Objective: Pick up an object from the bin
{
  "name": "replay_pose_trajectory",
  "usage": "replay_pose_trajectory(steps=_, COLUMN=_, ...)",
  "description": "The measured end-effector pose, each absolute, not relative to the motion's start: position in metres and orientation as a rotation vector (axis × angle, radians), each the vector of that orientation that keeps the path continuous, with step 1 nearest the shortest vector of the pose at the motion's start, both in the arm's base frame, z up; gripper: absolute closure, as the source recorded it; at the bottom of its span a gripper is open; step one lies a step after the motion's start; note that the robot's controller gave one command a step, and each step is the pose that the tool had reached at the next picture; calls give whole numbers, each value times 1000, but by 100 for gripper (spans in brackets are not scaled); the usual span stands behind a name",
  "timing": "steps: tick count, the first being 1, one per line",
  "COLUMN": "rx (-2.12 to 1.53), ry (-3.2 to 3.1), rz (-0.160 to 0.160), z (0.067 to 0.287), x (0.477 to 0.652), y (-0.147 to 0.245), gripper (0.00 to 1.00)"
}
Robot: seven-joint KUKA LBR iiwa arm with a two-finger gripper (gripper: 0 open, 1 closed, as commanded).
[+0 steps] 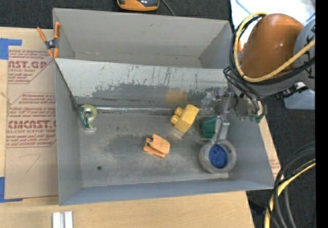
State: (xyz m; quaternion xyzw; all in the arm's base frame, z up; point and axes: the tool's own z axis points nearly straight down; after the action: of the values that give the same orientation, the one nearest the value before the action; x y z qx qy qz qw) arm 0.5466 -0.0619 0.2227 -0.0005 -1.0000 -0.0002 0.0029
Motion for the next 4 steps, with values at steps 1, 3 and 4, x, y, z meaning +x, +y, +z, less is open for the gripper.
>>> replay_pose_trajectory(steps=1, rx=1, ry=-3144, rz=1, z=227, x=548, y=-62, gripper=0)
replay_pose_trajectory(steps=3, rx=195, ry=-3160, rz=6, z=157, x=574, y=-143, gripper=0)
replay_pose_trajectory(steps=4, rx=-207, ry=-3117, rz=-16, z=101, x=490, y=-135, gripper=0)
